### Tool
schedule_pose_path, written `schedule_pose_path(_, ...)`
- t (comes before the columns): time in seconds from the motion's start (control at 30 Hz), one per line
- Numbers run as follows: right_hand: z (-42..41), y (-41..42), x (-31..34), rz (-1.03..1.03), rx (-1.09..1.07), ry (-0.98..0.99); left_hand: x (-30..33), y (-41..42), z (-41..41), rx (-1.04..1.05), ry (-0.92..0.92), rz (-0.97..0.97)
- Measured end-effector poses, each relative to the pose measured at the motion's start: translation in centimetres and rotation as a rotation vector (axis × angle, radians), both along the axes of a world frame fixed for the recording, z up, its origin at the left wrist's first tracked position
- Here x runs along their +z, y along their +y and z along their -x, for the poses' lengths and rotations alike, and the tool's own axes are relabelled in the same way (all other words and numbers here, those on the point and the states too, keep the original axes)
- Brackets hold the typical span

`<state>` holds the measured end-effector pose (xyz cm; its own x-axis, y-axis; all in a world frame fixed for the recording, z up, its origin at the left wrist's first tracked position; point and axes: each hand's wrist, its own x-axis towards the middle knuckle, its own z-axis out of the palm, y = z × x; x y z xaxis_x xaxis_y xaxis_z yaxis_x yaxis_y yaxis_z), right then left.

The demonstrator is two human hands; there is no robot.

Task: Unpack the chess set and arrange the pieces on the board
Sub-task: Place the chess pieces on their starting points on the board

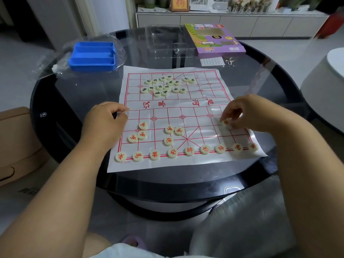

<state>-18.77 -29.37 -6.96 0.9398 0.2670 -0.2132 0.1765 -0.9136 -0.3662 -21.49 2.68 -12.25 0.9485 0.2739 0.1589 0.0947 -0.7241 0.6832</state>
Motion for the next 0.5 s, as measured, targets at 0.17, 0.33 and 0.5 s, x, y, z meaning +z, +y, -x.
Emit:
schedule_pose_path(0.17,0.6,0.4,0.4,0.038,-0.013,-0.073,0.1,-0.1,0.1,-0.005,-0.008,0.008)
schedule_pose_path(0.33,2.6,5.3,1.7,-0.121,0.124,-0.153,0.2,-0.1,0.1,-0.005,-0.014,0.020)
schedule_pose_path(0.5,3.5,9.9,0.9,-0.099,0.254,-0.055,0.7,0.4,0.4,-0.061,0.087,0.186)
